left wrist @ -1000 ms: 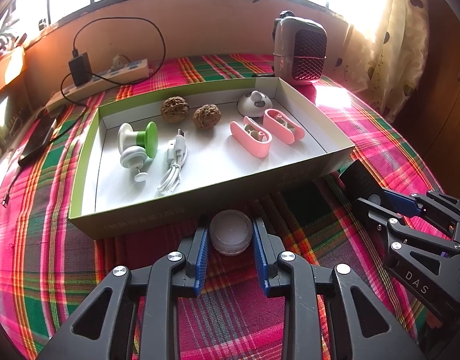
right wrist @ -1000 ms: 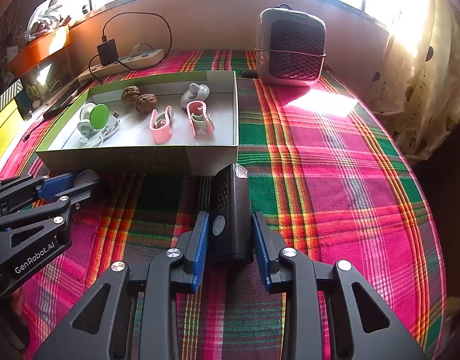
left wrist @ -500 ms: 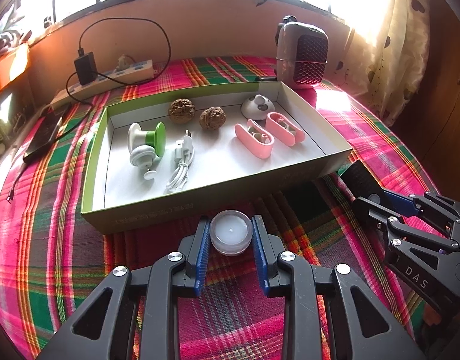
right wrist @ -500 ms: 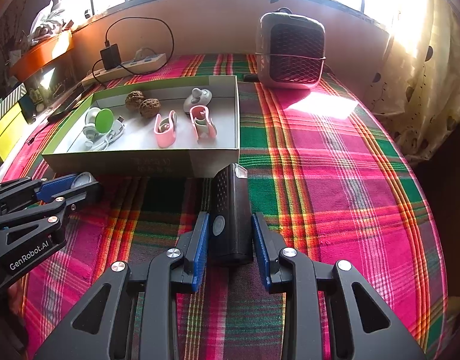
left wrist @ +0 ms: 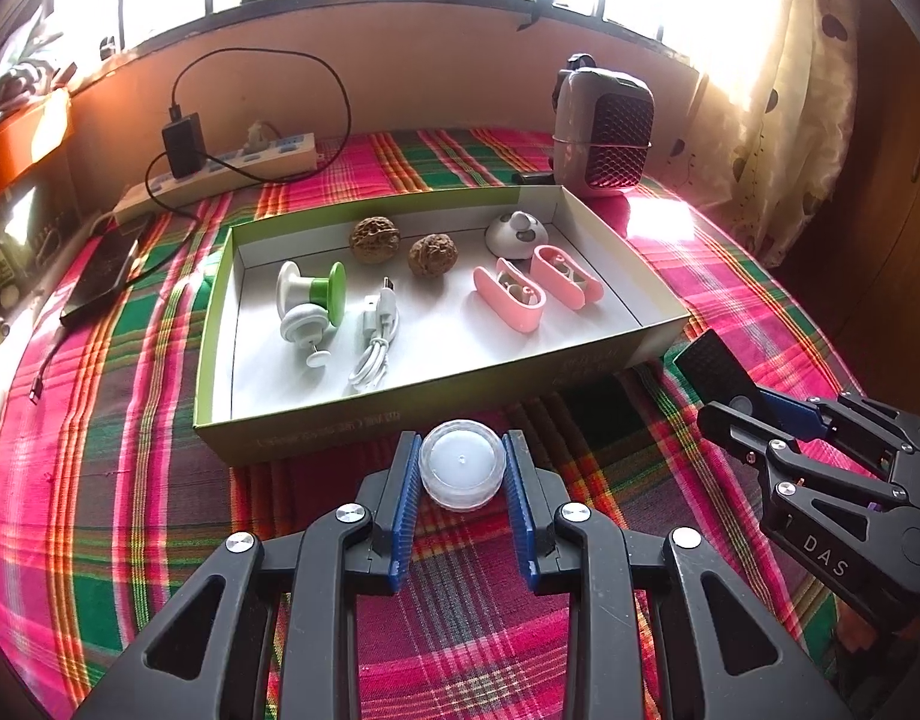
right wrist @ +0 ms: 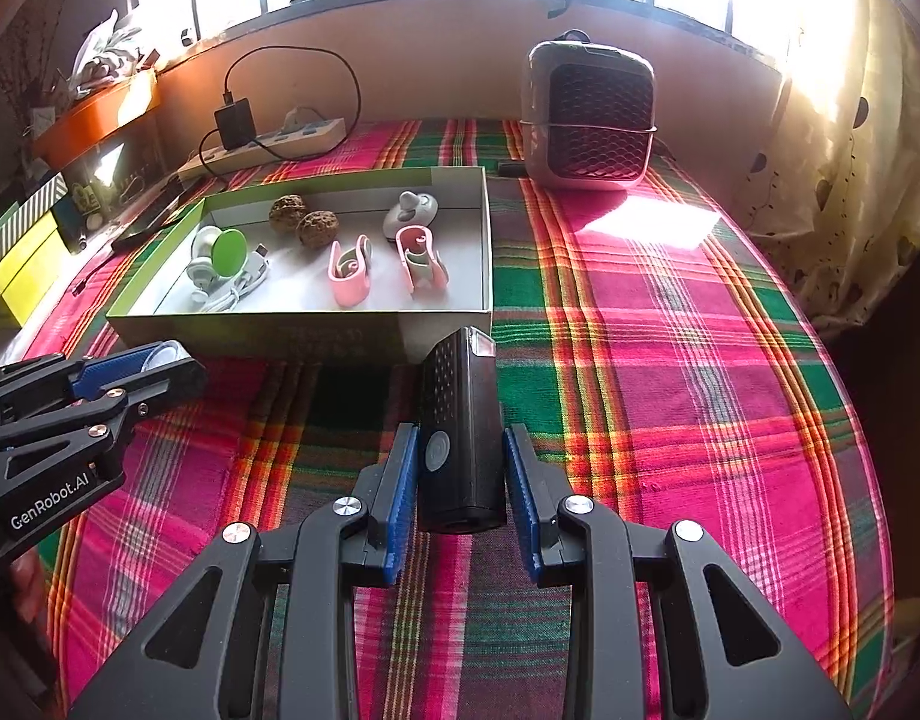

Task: Organize objects
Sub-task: 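Close both grippers and lift the white jar and black power bank off the cloth, then carry the jar and power bank over the box and lower them inside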

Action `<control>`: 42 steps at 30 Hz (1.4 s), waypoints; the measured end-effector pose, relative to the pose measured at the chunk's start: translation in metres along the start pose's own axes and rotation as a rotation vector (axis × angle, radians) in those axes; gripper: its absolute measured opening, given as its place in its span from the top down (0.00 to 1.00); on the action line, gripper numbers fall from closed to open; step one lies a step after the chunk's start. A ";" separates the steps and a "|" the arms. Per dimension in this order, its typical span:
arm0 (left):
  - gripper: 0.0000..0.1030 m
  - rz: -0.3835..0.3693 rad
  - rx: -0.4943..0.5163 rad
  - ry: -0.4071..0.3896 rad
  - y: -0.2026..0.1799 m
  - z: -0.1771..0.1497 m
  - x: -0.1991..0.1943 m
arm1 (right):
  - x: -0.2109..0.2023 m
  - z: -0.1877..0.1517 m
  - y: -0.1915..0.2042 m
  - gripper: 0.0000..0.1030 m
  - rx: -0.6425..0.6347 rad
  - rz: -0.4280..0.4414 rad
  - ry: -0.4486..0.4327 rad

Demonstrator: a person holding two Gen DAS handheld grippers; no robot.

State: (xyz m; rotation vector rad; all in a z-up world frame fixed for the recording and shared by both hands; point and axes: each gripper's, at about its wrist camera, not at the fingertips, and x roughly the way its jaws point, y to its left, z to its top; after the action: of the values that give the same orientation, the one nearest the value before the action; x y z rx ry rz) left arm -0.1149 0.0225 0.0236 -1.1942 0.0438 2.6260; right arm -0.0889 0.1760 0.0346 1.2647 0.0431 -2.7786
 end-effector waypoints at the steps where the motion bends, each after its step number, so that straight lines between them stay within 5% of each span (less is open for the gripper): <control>1: 0.76 0.000 0.000 -0.003 0.000 0.000 -0.001 | -0.001 0.000 0.000 0.71 -0.002 0.001 -0.001; 42: 0.76 -0.022 -0.022 -0.030 0.013 0.039 0.004 | 0.000 0.057 0.015 0.71 -0.041 0.060 -0.042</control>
State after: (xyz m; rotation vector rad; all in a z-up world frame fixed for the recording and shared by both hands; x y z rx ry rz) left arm -0.1491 0.0160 0.0459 -1.1555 -0.0040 2.6309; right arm -0.1302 0.1574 0.0719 1.1779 0.0576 -2.7379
